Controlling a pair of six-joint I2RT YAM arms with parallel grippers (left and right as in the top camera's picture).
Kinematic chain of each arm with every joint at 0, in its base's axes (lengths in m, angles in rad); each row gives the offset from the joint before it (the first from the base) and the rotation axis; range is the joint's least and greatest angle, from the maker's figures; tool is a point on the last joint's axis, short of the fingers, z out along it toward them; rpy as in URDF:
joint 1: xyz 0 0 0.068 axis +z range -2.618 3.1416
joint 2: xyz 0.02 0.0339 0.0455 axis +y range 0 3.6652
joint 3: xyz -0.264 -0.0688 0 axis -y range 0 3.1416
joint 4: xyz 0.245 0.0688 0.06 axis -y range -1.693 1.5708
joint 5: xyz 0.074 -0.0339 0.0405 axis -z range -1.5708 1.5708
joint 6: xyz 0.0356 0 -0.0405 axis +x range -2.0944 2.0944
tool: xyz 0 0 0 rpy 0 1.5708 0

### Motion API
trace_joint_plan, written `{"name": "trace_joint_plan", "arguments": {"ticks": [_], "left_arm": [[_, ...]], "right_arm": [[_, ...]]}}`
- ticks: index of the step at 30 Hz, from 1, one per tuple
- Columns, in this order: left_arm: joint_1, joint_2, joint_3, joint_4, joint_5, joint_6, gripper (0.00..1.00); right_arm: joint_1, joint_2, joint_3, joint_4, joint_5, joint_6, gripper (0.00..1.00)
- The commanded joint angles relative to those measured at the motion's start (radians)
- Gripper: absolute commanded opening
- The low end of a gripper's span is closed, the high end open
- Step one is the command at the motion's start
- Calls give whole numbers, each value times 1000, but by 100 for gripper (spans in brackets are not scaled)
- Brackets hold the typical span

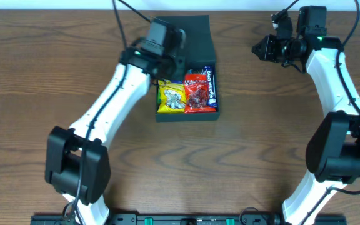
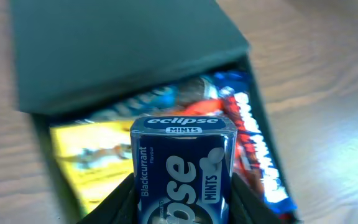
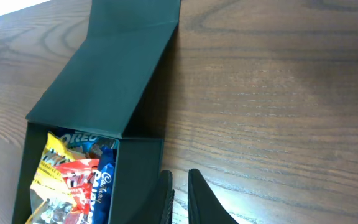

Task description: Pack container

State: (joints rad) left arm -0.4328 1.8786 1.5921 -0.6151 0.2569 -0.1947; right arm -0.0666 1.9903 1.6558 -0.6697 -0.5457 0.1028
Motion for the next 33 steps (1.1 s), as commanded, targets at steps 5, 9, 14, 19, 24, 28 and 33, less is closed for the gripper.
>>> {"name": "trace_joint_plan", "arguments": {"ticks": [5,9,14,19,24,28,33], "left_arm": [[-60,27,7,-23,4,-152,6],[-60,27,7,-38,3,-165,32],[-54,27,8,-29,1,-135,95],[10,24,8,16,12,-127,95],[124,23,8,63,163,-127,95],[265,23,8,116,234,-127,55],[381,23,8,149,233,-127,24]], "right_arm": [[8,-26,22,0,0,4,11],[8,-26,22,0,23,4,12],[7,-26,22,2,23,4,14],[8,-26,22,0,15,6,31],[8,-26,22,0,-12,81,54],[8,-26,22,0,-12,160,48],[8,-26,22,0,-12,180,60]]}}
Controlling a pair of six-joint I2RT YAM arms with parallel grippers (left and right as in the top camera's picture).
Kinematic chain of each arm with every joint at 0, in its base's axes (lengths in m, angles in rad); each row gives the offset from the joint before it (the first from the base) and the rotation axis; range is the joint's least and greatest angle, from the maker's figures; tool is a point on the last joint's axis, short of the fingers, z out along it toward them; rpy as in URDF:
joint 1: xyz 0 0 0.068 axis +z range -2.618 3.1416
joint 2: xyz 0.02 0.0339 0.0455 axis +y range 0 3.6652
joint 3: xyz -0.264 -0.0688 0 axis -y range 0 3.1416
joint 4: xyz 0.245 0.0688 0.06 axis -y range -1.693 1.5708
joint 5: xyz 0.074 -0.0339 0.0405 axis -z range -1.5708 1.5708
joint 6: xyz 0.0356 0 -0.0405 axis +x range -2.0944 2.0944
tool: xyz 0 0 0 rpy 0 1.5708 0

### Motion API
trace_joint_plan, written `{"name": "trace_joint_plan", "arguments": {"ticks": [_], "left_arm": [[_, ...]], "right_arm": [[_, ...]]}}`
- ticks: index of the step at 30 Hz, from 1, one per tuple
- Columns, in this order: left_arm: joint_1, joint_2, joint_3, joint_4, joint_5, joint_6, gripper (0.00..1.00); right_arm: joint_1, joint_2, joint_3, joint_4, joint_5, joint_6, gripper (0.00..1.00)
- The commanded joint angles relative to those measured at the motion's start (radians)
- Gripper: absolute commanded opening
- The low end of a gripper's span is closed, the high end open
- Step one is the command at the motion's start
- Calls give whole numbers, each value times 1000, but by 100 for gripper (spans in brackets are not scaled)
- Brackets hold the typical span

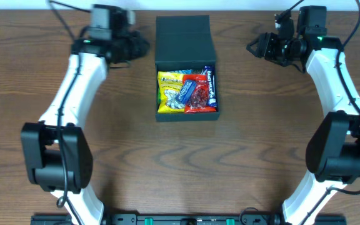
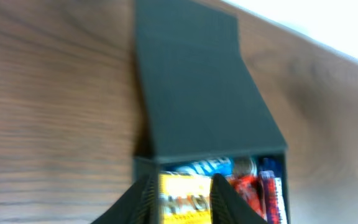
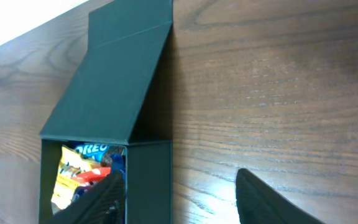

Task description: Pack container

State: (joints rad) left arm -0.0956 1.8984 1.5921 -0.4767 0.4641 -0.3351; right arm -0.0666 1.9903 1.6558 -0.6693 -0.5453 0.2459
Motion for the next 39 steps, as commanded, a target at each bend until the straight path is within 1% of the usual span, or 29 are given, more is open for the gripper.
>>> {"name": "trace_joint_plan", "arguments": {"ticks": [1,2,3,5,6,7,8,9,12,14,16,20,21,23,25,28,32,35,37,39], "left_arm": [[63,3,8,15,26,14,17],[90,3,8,19,26,14,9],[108,3,8,21,24,14,6],[147,3,8,25,23,14,6],[166,3,8,32,23,14,6],[179,4,8,44,23,14,6],[190,4,8,61,23,14,6],[201,5,8,77,24,14,6],[224,18,8,156,34,14,6],[241,43,8,235,121,9,6],[251,80,8,291,174,-52,6],[252,171,8,394,262,-169,6],[248,198,10,426,290,-199,6],[233,243,28,436,292,-250,6],[211,289,77,426,305,-272,6],[178,343,159,374,310,-270,6],[134,417,263,258,301,-242,6],[108,438,273,162,252,-203,6],[97,439,273,110,222,-156,6],[88,439,273,61,189,-136,6]], "right_arm": [[8,-26,22,0,-13,50,61],[8,-26,22,0,-13,72,62],[8,-26,22,0,-13,90,61],[9,-26,22,0,-13,126,61],[11,-26,22,3,-13,135,50],[15,-26,22,11,-11,135,28],[21,-26,22,23,-8,135,11],[29,-25,22,37,-8,135,2],[64,-25,22,89,0,145,2],[105,-25,22,127,59,179,1],[131,-20,22,149,114,196,1],[142,19,22,204,106,241,1],[136,41,22,224,91,259,1],[119,93,22,306,-6,296,1],[104,154,24,408,-101,365,1],[97,220,28,468,-141,424,1],[100,305,35,479,-197,458,1],[103,353,35,473,-231,465,1],[109,363,35,465,-230,464,1],[116,368,35,464,-222,464,1]]}}
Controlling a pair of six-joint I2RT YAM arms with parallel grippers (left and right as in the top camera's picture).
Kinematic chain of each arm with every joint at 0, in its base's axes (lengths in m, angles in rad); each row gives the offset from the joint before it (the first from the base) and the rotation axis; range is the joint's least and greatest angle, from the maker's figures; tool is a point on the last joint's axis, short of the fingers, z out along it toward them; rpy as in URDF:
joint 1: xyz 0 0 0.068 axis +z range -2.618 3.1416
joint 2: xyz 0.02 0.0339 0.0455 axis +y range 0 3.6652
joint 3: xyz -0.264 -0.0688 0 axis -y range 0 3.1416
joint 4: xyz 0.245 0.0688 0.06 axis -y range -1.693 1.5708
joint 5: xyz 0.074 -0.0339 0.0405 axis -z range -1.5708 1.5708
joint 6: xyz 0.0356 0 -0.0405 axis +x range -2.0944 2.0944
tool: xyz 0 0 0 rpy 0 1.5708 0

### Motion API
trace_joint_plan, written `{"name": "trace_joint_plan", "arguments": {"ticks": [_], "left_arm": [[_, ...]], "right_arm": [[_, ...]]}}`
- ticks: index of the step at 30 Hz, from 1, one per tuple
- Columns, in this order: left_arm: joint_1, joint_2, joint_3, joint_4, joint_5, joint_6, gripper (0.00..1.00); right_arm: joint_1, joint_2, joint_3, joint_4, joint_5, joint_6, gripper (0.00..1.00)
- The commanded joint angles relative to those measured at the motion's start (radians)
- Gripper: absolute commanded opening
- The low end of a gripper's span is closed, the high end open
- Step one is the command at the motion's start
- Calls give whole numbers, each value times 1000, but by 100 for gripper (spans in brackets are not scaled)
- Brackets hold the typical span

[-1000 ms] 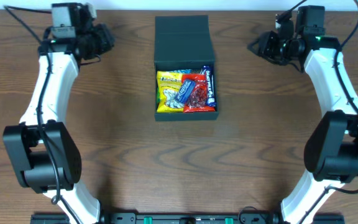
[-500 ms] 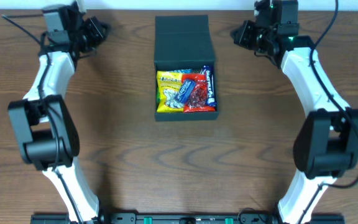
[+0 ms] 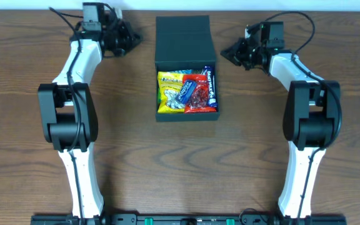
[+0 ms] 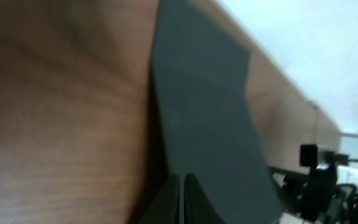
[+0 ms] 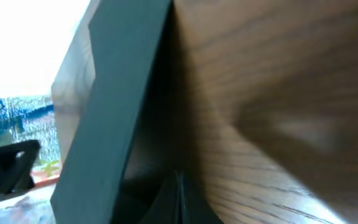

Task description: Pack container

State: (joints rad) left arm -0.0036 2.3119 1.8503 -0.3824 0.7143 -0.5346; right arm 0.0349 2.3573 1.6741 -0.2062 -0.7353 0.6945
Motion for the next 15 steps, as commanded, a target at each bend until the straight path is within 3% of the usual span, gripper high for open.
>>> {"name": "trace_joint_plan", "arguments": {"ticks": [1,15], "left_arm": [[-7,29,15,-48,-72,68,6],[-35,118,15,-5,19,10,6]], "right_arm": [[18,1,16,1,-24,15,1],[38,1,16,27,6,7,1]]}}
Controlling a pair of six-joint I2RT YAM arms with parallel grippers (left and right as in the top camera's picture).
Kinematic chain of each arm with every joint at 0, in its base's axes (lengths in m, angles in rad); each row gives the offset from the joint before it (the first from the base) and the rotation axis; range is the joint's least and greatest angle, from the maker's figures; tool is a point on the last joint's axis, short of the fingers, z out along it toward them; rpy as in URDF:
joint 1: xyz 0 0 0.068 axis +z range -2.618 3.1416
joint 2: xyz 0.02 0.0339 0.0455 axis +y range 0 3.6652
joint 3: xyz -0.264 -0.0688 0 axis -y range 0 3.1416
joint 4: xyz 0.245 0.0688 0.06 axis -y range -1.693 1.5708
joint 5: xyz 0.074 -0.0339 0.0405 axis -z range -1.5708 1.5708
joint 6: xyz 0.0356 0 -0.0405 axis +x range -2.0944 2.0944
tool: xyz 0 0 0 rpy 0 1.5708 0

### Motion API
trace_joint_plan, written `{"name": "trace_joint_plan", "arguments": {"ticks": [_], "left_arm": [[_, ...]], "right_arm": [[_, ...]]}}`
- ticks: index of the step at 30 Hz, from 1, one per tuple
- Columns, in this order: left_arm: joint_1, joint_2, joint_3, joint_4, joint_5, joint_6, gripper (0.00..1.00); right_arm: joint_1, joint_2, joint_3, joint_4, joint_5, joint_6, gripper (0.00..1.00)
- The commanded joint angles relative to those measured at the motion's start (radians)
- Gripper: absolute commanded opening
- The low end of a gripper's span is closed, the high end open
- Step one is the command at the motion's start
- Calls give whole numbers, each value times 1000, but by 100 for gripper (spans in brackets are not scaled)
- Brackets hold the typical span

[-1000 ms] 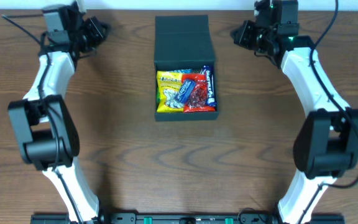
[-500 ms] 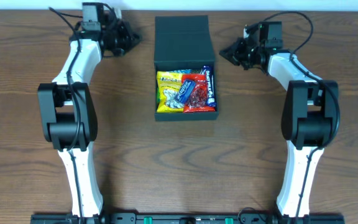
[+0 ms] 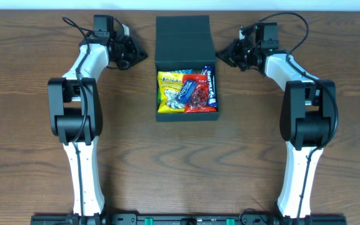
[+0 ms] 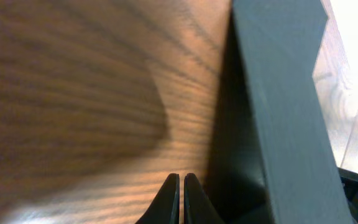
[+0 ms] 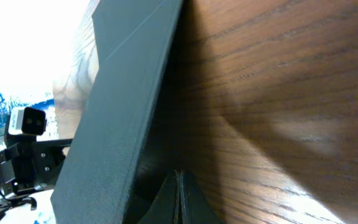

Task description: Pack container

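Note:
The dark green box [image 3: 157, 115] stands open mid-table. Its lid [image 3: 182, 37] lies folded back behind it. Inside are a yellow bag [image 3: 169, 95], a red bag [image 3: 200, 99], a blue bar [image 3: 212, 87] and a blue mints tin [image 3: 184, 91] lying on top. My left gripper [image 3: 141, 55] is shut and empty, low on the table just left of the lid [image 4: 278, 93]; its tips [image 4: 181, 178] stand beside the lid's dark edge. My right gripper [image 3: 221, 56] is shut and empty too, tips [image 5: 178, 175] close to the lid's right edge [image 5: 126, 106].
Bare wooden table [image 3: 261, 156] surrounds the box on all sides. The table's back edge [image 3: 36, 10] runs just behind both grippers. A camera mount of the opposite arm [image 5: 23, 121] shows beyond the lid.
Both shut grippers have shifted a little closer to the lid's sides, the left one toward the box and slightly forward. The box and its contents are unchanged.
First my left gripper held the mints tin over the open box while the right stayed shut at the back right. Then the tin lay in the box and both grippers were open, off to the sides. Later both were shut, low beside the lid, and now closer.

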State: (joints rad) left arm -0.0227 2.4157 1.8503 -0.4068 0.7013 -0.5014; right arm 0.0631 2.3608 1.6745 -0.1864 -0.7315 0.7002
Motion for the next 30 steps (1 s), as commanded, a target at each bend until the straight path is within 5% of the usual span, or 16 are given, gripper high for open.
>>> {"name": "trace_joint_plan", "arguments": {"ticks": [1,21,30], "left_arm": [[-19,17,15,33,32,-37,5],[-55,55,39,152,175,-106,6],[-39,54,206,-2,216,47,5]], "right_arm": [[10,-2,16,11,2,2,1],[37,80,18,264,-143,118,1],[27,78,152,228,-291,22,2]]}}
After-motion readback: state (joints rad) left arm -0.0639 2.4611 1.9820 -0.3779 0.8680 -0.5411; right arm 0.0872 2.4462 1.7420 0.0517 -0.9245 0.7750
